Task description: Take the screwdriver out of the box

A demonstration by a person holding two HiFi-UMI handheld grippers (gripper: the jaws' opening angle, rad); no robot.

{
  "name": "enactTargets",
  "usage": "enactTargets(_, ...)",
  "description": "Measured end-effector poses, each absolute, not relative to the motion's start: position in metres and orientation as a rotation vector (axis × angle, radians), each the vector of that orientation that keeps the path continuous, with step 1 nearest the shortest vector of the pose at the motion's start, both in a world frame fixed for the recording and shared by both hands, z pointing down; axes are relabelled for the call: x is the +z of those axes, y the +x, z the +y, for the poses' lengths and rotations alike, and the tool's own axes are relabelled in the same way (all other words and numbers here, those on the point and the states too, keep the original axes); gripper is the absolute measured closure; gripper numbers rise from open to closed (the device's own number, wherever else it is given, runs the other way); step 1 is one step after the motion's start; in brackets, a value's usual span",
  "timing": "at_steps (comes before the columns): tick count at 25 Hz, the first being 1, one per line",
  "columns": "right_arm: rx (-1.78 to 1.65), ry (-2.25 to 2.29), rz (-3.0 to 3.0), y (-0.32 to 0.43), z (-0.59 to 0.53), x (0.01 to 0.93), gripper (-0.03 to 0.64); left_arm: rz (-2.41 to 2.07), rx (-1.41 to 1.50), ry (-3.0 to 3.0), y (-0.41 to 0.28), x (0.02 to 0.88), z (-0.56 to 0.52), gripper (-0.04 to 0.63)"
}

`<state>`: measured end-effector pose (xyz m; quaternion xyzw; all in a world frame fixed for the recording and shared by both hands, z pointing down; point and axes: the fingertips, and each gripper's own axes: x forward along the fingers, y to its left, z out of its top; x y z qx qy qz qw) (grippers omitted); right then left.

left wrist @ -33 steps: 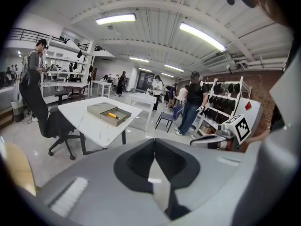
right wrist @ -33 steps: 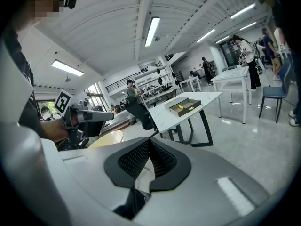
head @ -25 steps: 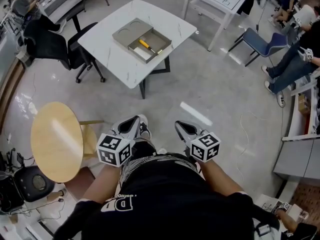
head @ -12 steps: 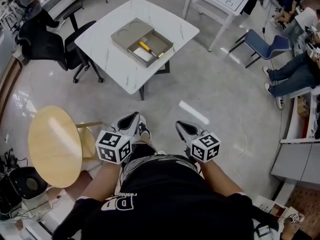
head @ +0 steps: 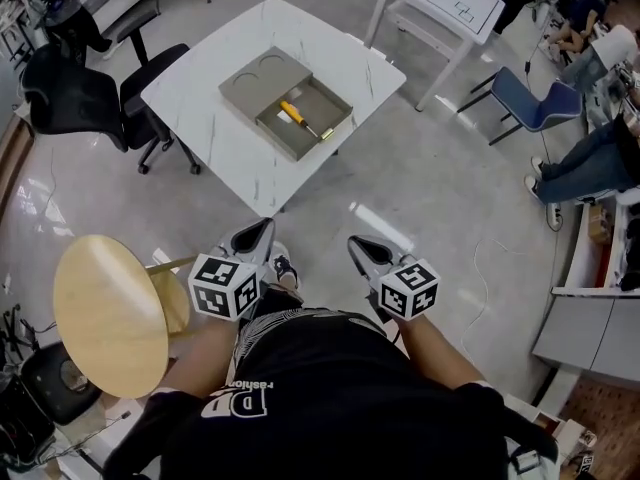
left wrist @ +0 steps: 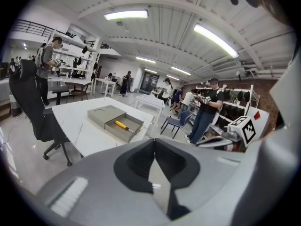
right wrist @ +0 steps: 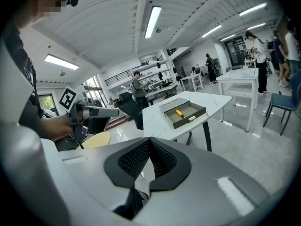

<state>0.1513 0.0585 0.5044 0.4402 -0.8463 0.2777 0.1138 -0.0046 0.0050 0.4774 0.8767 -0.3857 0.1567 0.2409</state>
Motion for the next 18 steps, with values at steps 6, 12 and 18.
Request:
enactTargets(6, 0.797, 1.295, -2.469, 0.131, -0.012, 0.495, 0.617, -1.007, 0.445, 2.417, -0.015, 0.472, -0.061, 0.536)
enactTargets(12, 0.762, 1.292, -2.456, 0.106, -0.075, 0.489, 0.617, -0.961, 0.446, 2.46, -0.029, 0.464, -0.12, 0.537)
enactTargets(18, 0.711, 1.289, -2.46, 0.083, -0.126, 0.485, 0.617, -0.936, 0.474, 2.481, -0.049, 0.474, -0.164, 0.537)
